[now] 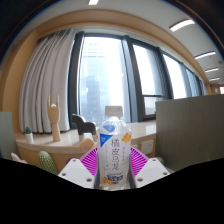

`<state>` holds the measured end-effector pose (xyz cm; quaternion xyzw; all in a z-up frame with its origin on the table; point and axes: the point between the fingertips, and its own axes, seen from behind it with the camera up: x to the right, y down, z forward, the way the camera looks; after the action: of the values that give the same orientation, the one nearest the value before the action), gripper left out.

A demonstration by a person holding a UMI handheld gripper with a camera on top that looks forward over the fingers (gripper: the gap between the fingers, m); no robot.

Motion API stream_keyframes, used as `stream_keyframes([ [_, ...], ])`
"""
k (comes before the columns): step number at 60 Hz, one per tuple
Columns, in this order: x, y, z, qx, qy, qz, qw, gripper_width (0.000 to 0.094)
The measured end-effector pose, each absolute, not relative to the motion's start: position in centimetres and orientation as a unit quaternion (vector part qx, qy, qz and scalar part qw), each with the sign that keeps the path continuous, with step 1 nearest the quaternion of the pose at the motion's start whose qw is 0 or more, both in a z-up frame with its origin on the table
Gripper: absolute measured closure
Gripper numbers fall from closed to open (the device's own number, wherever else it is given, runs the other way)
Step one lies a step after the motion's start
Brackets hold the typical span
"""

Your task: Pour water

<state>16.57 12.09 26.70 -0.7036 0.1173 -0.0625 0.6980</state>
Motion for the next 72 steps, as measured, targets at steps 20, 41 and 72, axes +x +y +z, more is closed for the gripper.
stream_keyframes([
  [20, 26.7, 13.7, 16.2, -0.739, 0.144, -0.135, 0.644, 0.0535],
  [41, 28.6, 13.0, 10.7, -0.740, 0.163, -0.131, 0.639, 0.0527],
  [72, 25.6, 6.9, 8.7, -0.766, 0.164, -0.101, 0.614, 0.0074],
])
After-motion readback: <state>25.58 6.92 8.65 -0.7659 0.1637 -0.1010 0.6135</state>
